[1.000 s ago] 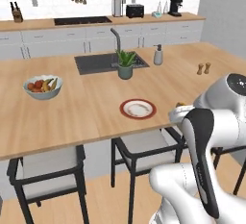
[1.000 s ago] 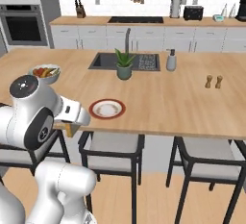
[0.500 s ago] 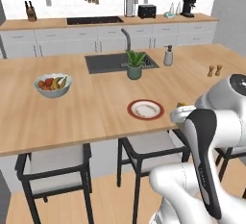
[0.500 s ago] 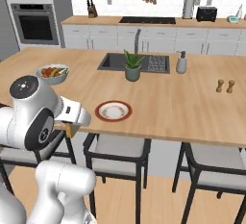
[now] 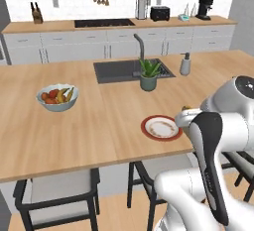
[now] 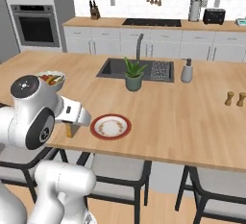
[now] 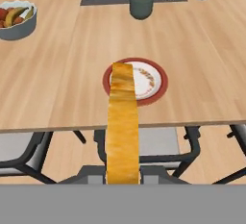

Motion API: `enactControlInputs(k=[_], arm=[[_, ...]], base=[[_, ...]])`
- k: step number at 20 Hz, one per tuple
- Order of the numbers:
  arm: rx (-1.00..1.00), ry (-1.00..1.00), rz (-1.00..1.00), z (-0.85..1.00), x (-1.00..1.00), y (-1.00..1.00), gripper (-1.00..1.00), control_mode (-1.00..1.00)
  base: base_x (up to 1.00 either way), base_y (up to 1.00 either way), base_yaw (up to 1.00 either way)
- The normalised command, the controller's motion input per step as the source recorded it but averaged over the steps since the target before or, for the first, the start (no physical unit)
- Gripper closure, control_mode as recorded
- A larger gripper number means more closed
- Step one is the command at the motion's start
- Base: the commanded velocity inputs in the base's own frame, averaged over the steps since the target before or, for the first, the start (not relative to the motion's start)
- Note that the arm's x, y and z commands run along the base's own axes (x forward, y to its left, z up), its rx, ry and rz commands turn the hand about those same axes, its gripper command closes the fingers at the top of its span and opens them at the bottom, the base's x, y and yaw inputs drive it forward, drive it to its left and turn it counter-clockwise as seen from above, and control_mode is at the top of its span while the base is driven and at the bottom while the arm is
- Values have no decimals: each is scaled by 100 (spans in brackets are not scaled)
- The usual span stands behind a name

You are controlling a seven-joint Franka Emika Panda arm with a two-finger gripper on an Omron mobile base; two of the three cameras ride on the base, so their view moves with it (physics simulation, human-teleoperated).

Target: Start the toaster. Once the lever pops up, take the bread to the plate on the dining counter.

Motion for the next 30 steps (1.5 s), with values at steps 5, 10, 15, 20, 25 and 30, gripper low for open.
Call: enactControlInputs(k=[5,10,15,20,25,30], arm=[[3,1,2,-9,27,-4,100,-100],[14,1,7,-17,91,-23,100,-100],[12,1,7,-35,96,-11,100,-100],[4,1,1,-55,78,0,100,-100],[0,4,0,-62,58,0,100,-100],[0,5,0,-55,57,0,100,-100]], base=[[36,-1,3],[0,0,0],[0,0,0],[0,0,0],[0,0,0],[0,0,0]])
